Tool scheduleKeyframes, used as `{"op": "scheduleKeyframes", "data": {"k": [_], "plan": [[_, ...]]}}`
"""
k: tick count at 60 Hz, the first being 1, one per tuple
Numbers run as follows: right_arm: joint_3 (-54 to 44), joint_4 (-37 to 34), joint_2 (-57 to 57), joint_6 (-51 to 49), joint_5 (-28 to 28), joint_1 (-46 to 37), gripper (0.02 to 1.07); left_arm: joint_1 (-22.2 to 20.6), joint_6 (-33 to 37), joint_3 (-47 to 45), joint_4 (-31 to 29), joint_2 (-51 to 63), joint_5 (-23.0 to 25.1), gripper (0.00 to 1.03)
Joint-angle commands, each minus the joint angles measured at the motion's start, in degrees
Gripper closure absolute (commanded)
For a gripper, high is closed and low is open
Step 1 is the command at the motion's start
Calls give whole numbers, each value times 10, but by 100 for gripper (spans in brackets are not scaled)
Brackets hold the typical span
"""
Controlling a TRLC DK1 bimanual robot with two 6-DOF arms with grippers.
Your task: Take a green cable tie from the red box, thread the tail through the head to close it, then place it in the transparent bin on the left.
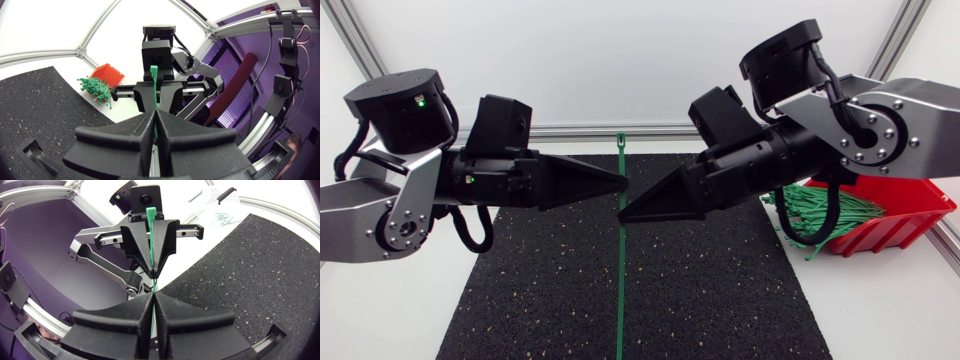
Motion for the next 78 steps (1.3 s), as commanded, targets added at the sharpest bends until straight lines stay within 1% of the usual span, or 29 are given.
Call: {"op": "scheduleKeyframes", "data": {"k": [1,11,14,16,19,21,22,50,70,71,75,78], "plan": [[-11,2,-1,-10,2,7,102,1,-10,14,9,8,2,99],[-10,2,-2,-10,2,4,102,-1,-10,14,9,8,2,99],[-10,2,-3,-10,2,2,102,-1,-10,14,9,8,2,98],[-10,2,-3,-10,2,1,102,0,-11,15,9,8,2,90],[-10,2,-4,-10,2,0,102,1,-11,15,9,8,2,70],[-10,2,-3,-10,2,0,102,1,-11,16,9,7,2,62],[-11,2,-3,-10,2,0,102,1,-11,16,9,7,2,61],[-14,3,-3,-12,6,0,102,19,-26,49,10,8,2,60],[-14,5,-4,-15,13,1,102,18,-26,52,10,23,2,61],[-14,5,-4,-15,13,1,102,18,-26,52,10,24,2,62],[-14,5,-5,-15,13,3,102,18,-27,56,10,30,2,75],[-15,5,-5,-15,14,4,102,18,-27,57,10,30,2,81]]}}
